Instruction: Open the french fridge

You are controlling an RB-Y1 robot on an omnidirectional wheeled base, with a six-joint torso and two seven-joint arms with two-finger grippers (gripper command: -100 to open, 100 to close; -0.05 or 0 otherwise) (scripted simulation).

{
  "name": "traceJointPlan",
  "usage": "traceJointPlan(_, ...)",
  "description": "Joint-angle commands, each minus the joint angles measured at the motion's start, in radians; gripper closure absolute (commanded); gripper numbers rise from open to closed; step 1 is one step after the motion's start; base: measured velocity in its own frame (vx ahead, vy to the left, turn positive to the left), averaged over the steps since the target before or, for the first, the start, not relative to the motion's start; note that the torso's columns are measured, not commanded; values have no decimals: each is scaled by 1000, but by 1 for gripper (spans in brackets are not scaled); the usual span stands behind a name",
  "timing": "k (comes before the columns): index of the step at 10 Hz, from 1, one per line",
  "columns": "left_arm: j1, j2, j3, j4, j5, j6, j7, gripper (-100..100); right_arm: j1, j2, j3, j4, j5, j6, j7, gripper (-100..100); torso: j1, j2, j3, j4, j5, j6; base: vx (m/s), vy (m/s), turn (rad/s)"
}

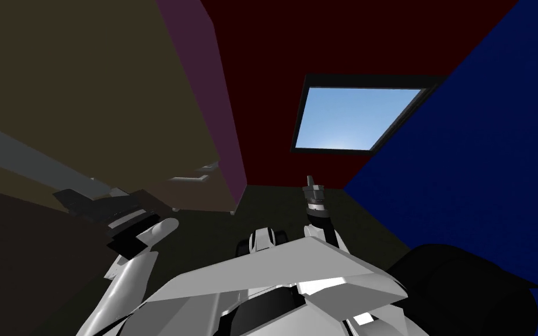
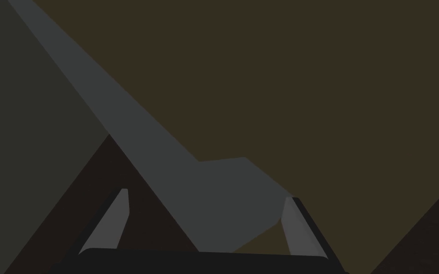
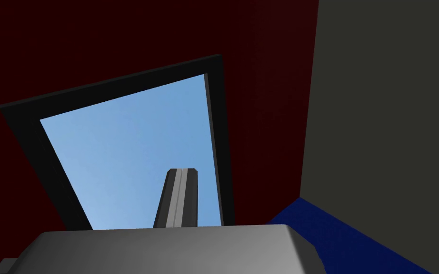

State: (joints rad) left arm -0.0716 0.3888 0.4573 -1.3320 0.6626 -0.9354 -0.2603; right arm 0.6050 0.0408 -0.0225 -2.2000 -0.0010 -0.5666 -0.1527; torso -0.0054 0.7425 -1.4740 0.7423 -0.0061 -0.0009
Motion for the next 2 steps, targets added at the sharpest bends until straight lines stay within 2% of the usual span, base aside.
traceJointPlan(1,1,-2,-1,2,0,2,0,0,0,0,0,0,0,0,0,0,1,-1,0,-1,1,0,0,0,0)
traceJointPlan(2,3,-3,-2,4,1,3,0,0,0,0,0,0,0,0,0,0,2,-2,-1,-2,2,0,0,0,0)
